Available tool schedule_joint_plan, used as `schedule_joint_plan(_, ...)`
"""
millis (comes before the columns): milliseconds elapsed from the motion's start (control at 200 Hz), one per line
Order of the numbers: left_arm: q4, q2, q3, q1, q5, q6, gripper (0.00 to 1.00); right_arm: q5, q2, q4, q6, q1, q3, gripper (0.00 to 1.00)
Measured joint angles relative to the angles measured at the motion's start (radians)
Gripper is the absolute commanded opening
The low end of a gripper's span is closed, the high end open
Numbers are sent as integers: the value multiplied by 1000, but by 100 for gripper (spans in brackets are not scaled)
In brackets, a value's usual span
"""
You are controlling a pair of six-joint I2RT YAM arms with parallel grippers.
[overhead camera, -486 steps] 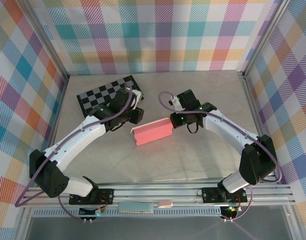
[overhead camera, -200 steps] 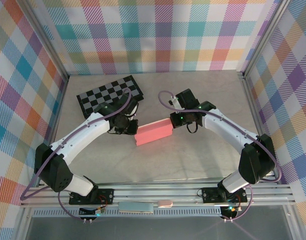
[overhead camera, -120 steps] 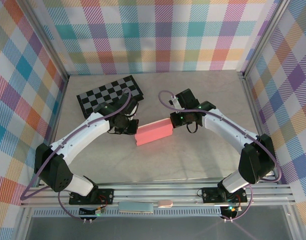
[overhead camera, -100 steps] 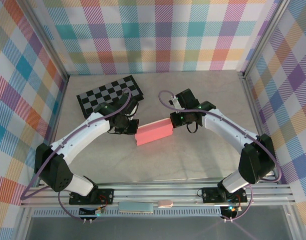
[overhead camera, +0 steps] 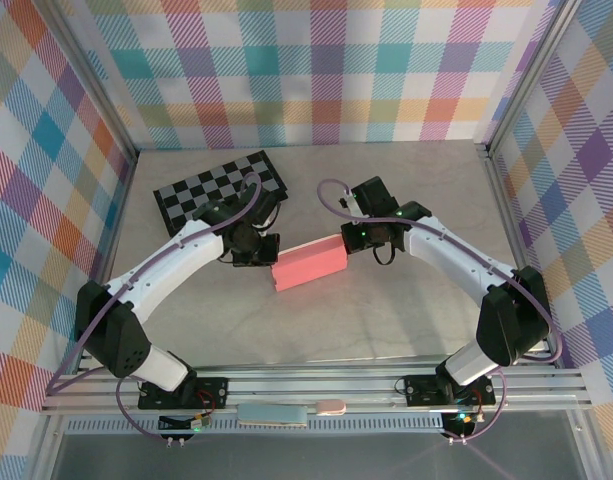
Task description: Fold the paper box
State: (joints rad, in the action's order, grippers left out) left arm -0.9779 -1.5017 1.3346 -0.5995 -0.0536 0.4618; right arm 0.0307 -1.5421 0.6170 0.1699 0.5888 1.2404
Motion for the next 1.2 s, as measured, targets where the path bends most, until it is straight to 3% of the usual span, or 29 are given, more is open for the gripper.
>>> schedule_joint_plan(450,-7,-27,29,3,-33,151,0,23,0,0,32,0,1,0)
schedule_joint_plan(790,5,-26,21,7,-40,190,0,24,0,0,33,0,1,0)
schedule_joint_plan(1200,147,53,-105,7,-39,198,0,34,0,-27,32,0,-13,0)
